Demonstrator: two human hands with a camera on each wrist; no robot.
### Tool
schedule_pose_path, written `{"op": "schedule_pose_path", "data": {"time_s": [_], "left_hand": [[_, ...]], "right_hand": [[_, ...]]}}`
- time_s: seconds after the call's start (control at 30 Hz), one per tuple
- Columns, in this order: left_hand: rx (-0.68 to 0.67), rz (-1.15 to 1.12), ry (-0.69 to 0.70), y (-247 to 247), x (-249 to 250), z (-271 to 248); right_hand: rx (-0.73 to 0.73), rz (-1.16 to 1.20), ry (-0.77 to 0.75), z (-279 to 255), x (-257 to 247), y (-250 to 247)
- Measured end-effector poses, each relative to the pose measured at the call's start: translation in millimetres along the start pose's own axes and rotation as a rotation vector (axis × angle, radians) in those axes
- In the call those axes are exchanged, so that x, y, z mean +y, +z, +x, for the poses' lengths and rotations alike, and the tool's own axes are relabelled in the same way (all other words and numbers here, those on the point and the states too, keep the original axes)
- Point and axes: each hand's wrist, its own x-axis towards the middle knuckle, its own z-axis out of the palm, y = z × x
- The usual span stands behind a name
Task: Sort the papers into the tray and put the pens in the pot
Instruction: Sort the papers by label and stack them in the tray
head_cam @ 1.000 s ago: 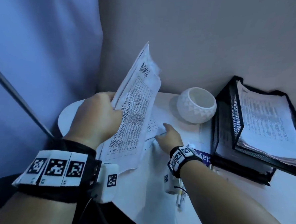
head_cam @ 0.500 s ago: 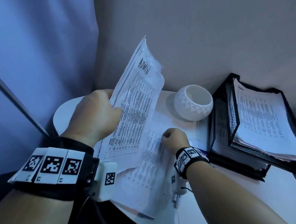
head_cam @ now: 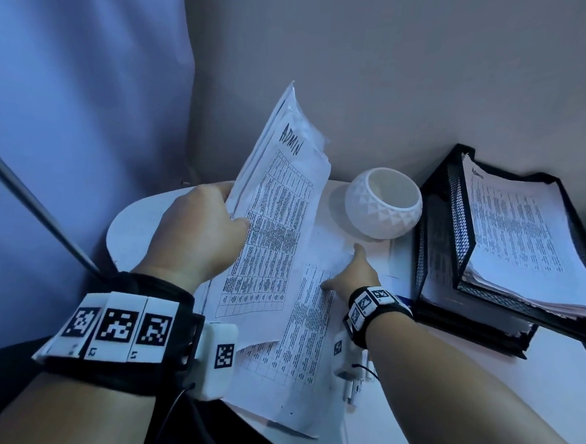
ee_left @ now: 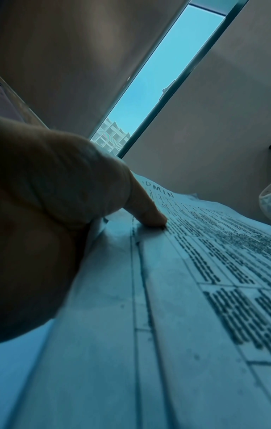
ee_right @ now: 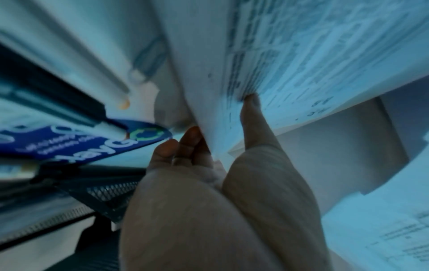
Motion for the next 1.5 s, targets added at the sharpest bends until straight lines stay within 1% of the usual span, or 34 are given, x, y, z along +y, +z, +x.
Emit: {"op": "schedule_pose_path", "data": {"time_s": [0.07,0.17,0.27,0.37,0.5,0.57,0.67,0.73,0.8,0.93,1.03,1.13,1.2,1.33,1.4,1.5], "left_hand": [[0.001,0.002,0.013,1.3,-0.7,0.0],[0.005,0.013,0.009,1.6,-2.3,1.0],[0.005,0.015,0.011,1.5,-3.2,1.0],[0.016,0.019,0.037,0.8,-4.4,0.8],[0.043,0.041,0.065,-0.3,-5.7,-0.6],[0.054,0.048,0.078,-0.8,-5.9,-1.9],[0.076,0.068,0.078,-0.8,-5.9,-3.8],[0.078,0.064,0.104,1.2,-4.5,-5.3],[0.049,0.011,0.144,4.0,0.8,-9.2],[-0.052,-0.162,0.217,13.2,9.1,-17.2],[-0.161,-0.236,0.258,22.8,8.2,-18.8],[-0.259,-0.271,0.252,28.3,6.6,-19.3],[-0.3,-0.304,0.256,28.7,6.3,-18.0],[-0.345,-0.404,0.234,27.0,6.9,-19.2],[-0.358,-0.462,0.207,26.5,7.3,-19.8],[-0.396,-0.493,0.175,27.2,8.4,-18.9]], "right_hand": [[0.023,0.135,0.028,-3.8,0.5,0.3],[0.103,0.271,0.019,-11.6,-0.9,-4.7],[0.159,0.545,-0.029,-22.2,1.6,-18.8],[0.22,0.825,-0.069,-38.5,10.4,-50.5],[0.307,1.018,-0.099,-62.4,38.0,-106.9],[0.31,1.13,-0.138,-75.4,53.5,-135.3],[0.273,1.316,-0.204,-93.9,72.8,-169.6],[0.241,1.412,-0.213,-103.8,81.7,-183.0],[0.191,1.503,-0.184,-112.0,85.8,-187.9],[0.067,1.577,-0.118,-126.8,76.4,-183.5],[0.028,1.59,-0.105,-132.1,65.8,-175.9],[0.034,1.512,-0.13,-130.9,58.3,-173.7],[0.031,1.484,-0.155,-127.8,58.0,-179.4],[-0.044,1.393,-0.206,-123.0,64.5,-194.7],[-0.05,1.388,-0.208,-120.0,67.5,-197.8],[-0.044,1.439,-0.173,-113.0,66.9,-188.3]]}}
